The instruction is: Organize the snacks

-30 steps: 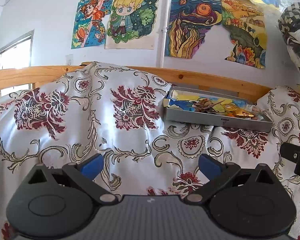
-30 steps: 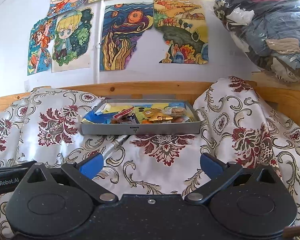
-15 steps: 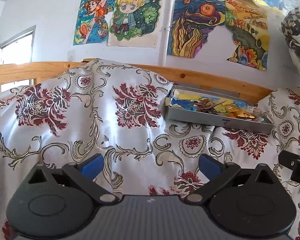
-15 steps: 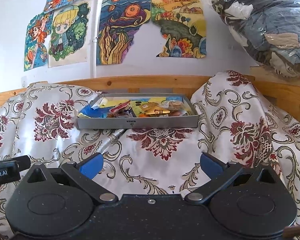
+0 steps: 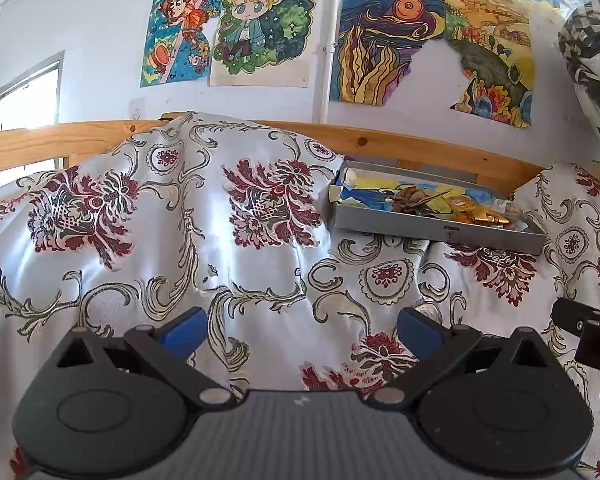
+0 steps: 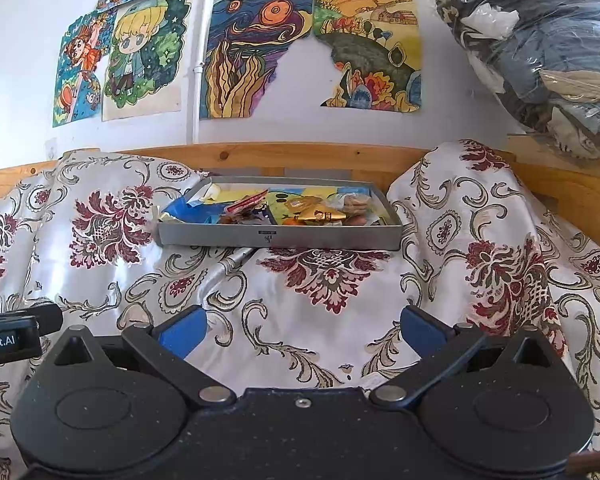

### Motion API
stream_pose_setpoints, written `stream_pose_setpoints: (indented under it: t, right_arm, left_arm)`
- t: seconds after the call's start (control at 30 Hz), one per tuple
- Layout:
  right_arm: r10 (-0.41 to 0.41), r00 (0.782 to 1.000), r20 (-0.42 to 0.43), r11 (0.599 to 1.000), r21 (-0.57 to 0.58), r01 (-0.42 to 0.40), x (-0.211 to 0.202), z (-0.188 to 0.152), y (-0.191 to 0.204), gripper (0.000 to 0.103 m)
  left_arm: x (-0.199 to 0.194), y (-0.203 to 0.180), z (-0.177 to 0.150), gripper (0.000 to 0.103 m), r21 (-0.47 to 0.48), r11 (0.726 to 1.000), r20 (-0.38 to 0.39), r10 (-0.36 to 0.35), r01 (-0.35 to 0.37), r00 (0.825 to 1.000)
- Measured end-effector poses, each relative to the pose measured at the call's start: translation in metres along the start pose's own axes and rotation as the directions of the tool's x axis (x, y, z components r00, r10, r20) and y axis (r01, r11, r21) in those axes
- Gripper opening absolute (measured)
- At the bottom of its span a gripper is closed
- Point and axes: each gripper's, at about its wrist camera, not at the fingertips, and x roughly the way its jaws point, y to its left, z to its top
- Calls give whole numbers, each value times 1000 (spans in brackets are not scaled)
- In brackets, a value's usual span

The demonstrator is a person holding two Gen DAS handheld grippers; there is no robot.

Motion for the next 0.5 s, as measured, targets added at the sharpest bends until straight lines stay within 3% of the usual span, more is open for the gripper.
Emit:
stream_pose_setpoints:
  t: [0.5]
  right_arm:
    - [4, 1000, -6, 1000, -7, -4, 1, -2, 2, 102]
  left_arm:
    - [0, 1, 0, 102, -4, 1000, -3, 3, -3, 1000]
